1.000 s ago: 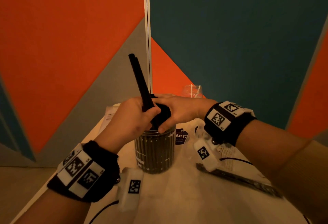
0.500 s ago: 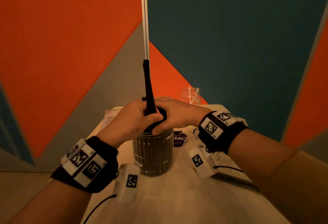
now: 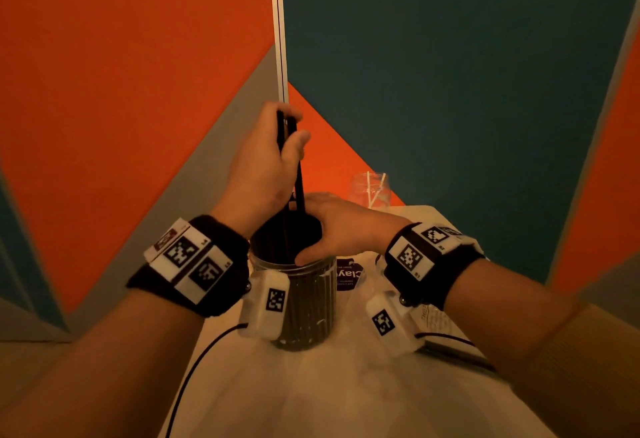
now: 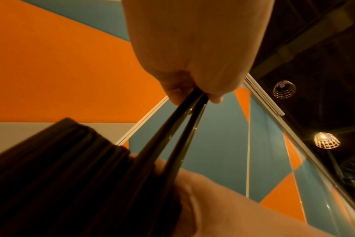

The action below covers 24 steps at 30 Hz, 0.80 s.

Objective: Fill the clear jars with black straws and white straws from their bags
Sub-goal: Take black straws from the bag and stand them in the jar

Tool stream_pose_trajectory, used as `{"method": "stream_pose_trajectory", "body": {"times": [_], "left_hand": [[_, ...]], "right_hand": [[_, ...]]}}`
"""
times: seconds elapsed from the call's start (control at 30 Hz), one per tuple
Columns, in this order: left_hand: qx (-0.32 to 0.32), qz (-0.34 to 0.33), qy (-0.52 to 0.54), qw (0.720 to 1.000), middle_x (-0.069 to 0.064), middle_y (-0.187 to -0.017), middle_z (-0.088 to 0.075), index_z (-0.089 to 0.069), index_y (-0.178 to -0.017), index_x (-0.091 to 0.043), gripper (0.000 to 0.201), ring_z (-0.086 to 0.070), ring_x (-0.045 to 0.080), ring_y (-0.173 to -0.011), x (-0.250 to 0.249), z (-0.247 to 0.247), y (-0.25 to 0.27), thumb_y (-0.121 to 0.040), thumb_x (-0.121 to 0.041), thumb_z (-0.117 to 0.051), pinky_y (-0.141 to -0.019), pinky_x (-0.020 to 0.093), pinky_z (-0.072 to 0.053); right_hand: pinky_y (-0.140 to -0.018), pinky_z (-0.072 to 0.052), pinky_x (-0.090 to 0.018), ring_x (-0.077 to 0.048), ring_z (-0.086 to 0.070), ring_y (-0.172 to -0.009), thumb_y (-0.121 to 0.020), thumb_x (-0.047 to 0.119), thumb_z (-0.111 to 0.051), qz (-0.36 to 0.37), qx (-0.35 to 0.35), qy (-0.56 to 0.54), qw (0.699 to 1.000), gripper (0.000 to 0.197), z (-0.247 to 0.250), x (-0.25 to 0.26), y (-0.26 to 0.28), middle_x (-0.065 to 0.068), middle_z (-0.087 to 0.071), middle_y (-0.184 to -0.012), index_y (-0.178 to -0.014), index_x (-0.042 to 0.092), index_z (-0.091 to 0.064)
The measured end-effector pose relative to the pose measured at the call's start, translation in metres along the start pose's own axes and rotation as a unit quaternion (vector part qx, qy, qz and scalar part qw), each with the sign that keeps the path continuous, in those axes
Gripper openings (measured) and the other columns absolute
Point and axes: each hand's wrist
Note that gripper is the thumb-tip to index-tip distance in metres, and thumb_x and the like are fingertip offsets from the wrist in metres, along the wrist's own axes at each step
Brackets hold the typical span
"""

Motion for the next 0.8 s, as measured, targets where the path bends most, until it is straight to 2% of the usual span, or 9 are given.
{"method": "stream_pose_trajectory", "body": {"times": [0.17, 0.27, 0.33, 0.43, 0.5, 0.57, 0.63, 0.73, 0.8], "left_hand": [[-0.008, -0.016, 0.024, 1.0, -0.005, -0.077, -0.063, -0.046, -0.115, -0.032, 0.017, -0.063, 0.012, -0.072, 0.017, -0.009, 0.013, -0.099, -0.037, -0.045, -0.069, 0.047, -0.053], [-0.001, -0.003, 0.015, 1.0, -0.007, -0.09, -0.063, -0.046, -0.118, -0.035, 0.023, -0.063, 0.015, -0.082, 0.041, -0.016, 0.036, -0.097, -0.044, -0.046, -0.074, 0.047, -0.053], [0.007, 0.004, 0.0, 1.0, -0.008, -0.102, -0.057, -0.045, -0.122, -0.035, 0.028, -0.058, 0.017, -0.091, 0.056, -0.018, 0.056, -0.096, -0.045, -0.047, -0.08, 0.047, -0.051], [0.039, -0.007, -0.006, 0.999, -0.015, -0.111, -0.05, -0.044, -0.129, -0.037, 0.033, -0.053, 0.015, -0.103, 0.062, -0.018, 0.068, -0.096, -0.045, -0.047, -0.089, 0.042, -0.049], [0.057, -0.015, -0.015, 0.998, -0.016, -0.112, -0.052, -0.049, -0.128, -0.036, 0.033, -0.05, 0.01, -0.106, 0.059, -0.013, 0.063, -0.096, -0.044, -0.046, -0.092, 0.037, -0.046], [0.061, -0.022, -0.037, 0.997, -0.015, -0.109, -0.057, -0.054, -0.129, -0.032, 0.034, -0.049, 0.007, -0.104, 0.052, -0.004, 0.052, -0.098, -0.041, -0.046, -0.09, 0.032, -0.043], [0.064, -0.03, -0.068, 0.995, -0.009, -0.111, -0.061, -0.054, -0.136, -0.026, 0.04, -0.051, 0.011, -0.105, 0.041, 0.004, 0.038, -0.099, -0.039, -0.045, -0.088, 0.03, -0.041], [0.114, -0.063, -0.164, 0.978, 0.005, -0.129, -0.064, -0.059, -0.134, -0.016, 0.048, -0.055, 0.025, -0.12, 0.019, 0.004, 0.012, -0.101, -0.044, -0.039, -0.099, 0.034, -0.04], [0.19, -0.05, -0.224, 0.955, 0.009, -0.132, -0.063, -0.061, -0.131, -0.016, 0.051, -0.055, 0.028, -0.122, 0.006, -0.005, 0.0, -0.102, -0.05, -0.038, -0.102, 0.04, -0.041]], "right_hand": [[-0.113, -0.036, -0.045, -0.024, -0.037, -0.136, -0.066, 0.052, -0.087, 0.008, -0.015, 0.017, 1.0, 0.097, -0.002, -0.002, 0.002, 0.004, -0.043, -0.15, -0.149, 0.03, -0.041], [-0.112, -0.038, -0.046, -0.023, -0.038, -0.135, -0.068, 0.055, -0.085, 0.004, -0.013, 0.0, 1.0, 0.091, -0.001, -0.001, 0.002, 0.004, -0.045, -0.148, -0.144, 0.027, -0.046], [-0.109, -0.041, -0.047, -0.021, -0.041, -0.132, -0.071, 0.056, -0.082, 0.002, -0.009, -0.012, 1.0, 0.083, 0.0, 0.001, 0.001, 0.006, -0.049, -0.143, -0.141, 0.029, -0.049], [-0.109, -0.042, -0.046, -0.02, -0.041, -0.131, -0.071, 0.056, -0.082, -0.007, -0.006, -0.008, 1.0, 0.079, 0.002, 0.003, 0.002, 0.007, -0.048, -0.143, -0.139, 0.03, -0.051], [-0.107, -0.043, -0.046, -0.02, -0.043, -0.129, -0.07, 0.052, -0.085, -0.002, -0.011, -0.016, 1.0, 0.081, 0.002, 0.003, 0.003, 0.006, -0.05, -0.14, -0.139, 0.028, -0.051], [-0.108, -0.042, -0.045, -0.022, -0.044, -0.129, -0.069, 0.051, -0.086, 0.007, -0.018, -0.014, 1.0, 0.084, 0.002, 0.004, 0.003, 0.004, -0.051, -0.14, -0.141, 0.025, -0.051], [-0.109, -0.041, -0.042, -0.021, -0.044, -0.13, -0.068, 0.051, -0.087, 0.016, -0.021, -0.012, 1.0, 0.085, 0.003, 0.005, 0.002, 0.004, -0.051, -0.142, -0.14, 0.023, -0.052], [-0.102, -0.047, -0.035, -0.016, -0.051, -0.123, -0.065, 0.048, -0.089, 0.028, -0.028, -0.039, 0.998, 0.082, 0.003, 0.003, 0.002, 0.005, -0.057, -0.136, -0.135, 0.022, -0.055], [-0.087, -0.048, -0.015, -0.007, -0.056, -0.11, -0.063, 0.043, -0.092, 0.027, -0.048, -0.067, 0.996, 0.078, 0.001, 0.001, 0.004, 0.012, -0.061, -0.123, -0.13, 0.023, -0.057]]}}
Point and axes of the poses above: each hand's wrist, its own y-axis away from the middle knuckle, its own z-axis out of the back of the hand, x = y × z
